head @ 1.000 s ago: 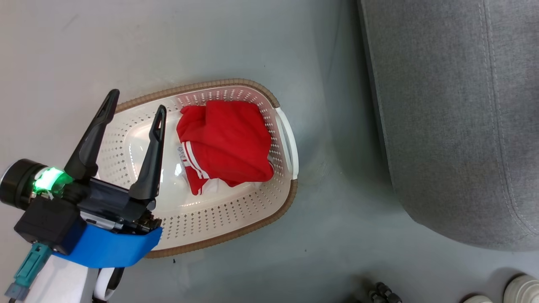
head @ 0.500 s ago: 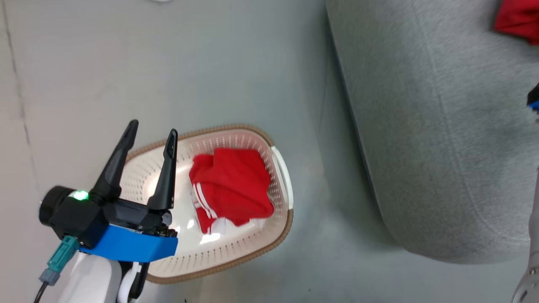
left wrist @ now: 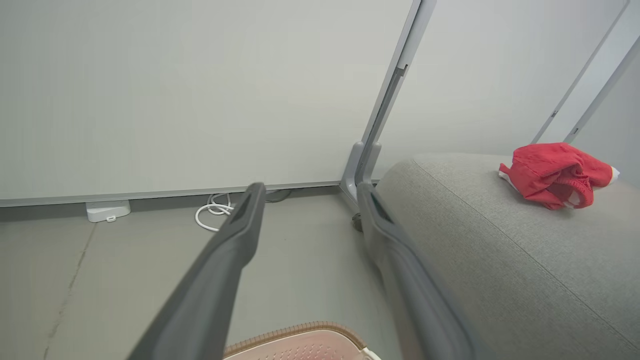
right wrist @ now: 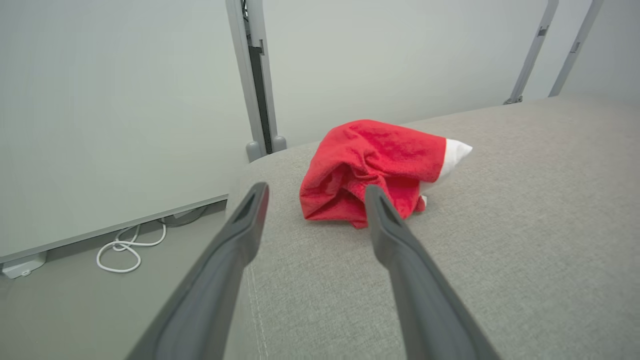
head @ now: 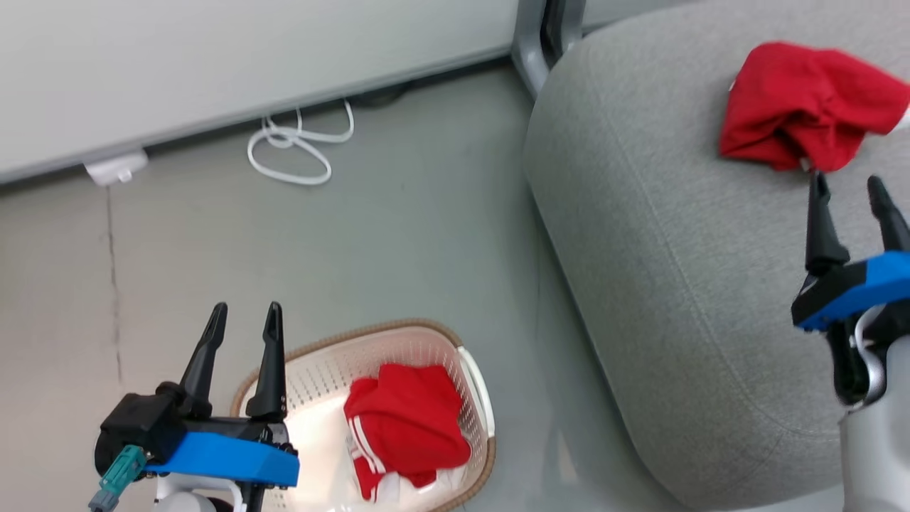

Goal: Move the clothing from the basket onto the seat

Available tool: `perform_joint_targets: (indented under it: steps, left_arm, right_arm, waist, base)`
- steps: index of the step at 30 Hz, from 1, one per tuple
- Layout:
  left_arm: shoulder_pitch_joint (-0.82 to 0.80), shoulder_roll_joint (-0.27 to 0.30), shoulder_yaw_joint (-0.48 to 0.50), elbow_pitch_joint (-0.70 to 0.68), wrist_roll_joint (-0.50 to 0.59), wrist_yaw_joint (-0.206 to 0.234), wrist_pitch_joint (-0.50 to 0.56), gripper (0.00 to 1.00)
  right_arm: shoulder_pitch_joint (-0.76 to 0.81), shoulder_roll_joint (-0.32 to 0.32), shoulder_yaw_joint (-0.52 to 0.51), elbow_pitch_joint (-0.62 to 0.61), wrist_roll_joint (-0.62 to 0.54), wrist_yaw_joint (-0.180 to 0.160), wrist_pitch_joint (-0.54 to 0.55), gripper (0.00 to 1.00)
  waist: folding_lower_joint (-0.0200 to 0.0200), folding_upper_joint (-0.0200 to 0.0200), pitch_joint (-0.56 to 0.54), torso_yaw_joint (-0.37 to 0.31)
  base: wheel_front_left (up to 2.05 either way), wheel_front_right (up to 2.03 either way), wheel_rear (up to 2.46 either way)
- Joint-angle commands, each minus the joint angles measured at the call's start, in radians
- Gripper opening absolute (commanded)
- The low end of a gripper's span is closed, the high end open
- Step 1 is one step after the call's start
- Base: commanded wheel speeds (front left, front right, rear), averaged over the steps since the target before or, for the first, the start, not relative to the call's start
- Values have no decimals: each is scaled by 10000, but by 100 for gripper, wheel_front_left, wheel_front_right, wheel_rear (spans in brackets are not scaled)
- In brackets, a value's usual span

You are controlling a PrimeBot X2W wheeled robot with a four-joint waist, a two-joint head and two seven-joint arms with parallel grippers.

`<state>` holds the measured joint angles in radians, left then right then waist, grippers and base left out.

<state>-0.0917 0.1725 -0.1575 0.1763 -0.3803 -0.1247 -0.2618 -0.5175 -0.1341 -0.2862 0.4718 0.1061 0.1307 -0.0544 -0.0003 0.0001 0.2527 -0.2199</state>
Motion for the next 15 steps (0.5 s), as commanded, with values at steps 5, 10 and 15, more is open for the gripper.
perform_joint_targets:
  steps: [5,10,15]
  left_arm:
    - [299,-253,409,469,-11,-58,-44,100]
    - [505,-389,609,639,36,-65,-38,100]
    - [656,-505,725,734,9,-65,-38,100]
  right_arm:
    - [1676,370,462,-1292,301,3,-158,100]
    - [2670,681,844,-1958,233,3,-366,100]
    - [3321,791,1081,-2381,72,1,-421,100]
  waist:
    - [3,-1,-1243,-92]
    - [3,-1,-1578,111]
    - [3,-1,-1812,578]
  base:
    - [0,0,0]
    - [0,0,0]
    - [0,0,0]
